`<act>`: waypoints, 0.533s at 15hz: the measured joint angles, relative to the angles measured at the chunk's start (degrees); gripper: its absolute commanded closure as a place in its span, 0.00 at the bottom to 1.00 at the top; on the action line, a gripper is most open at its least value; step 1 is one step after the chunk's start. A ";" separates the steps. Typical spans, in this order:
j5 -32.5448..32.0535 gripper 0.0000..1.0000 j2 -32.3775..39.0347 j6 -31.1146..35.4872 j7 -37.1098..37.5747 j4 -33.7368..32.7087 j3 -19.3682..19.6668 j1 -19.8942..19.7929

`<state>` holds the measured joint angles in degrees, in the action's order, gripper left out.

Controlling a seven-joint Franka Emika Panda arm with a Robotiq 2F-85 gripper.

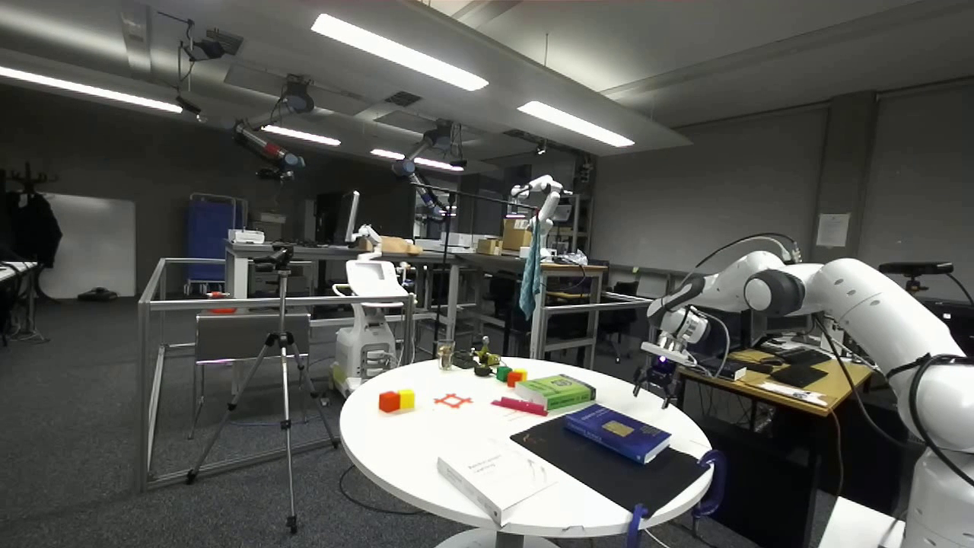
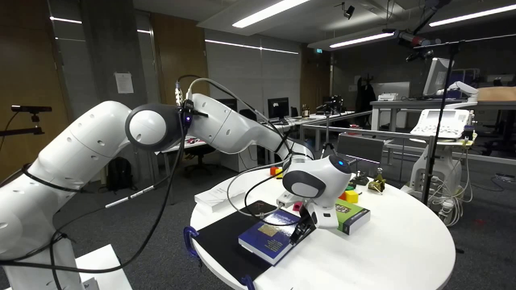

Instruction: Open the blue book

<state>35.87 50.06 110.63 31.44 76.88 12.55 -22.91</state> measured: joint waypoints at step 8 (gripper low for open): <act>1.65 0.00 3.54 0.02 0.00 -5.08 -1.57 -1.19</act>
<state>37.53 53.59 110.65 31.44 71.79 10.97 -24.10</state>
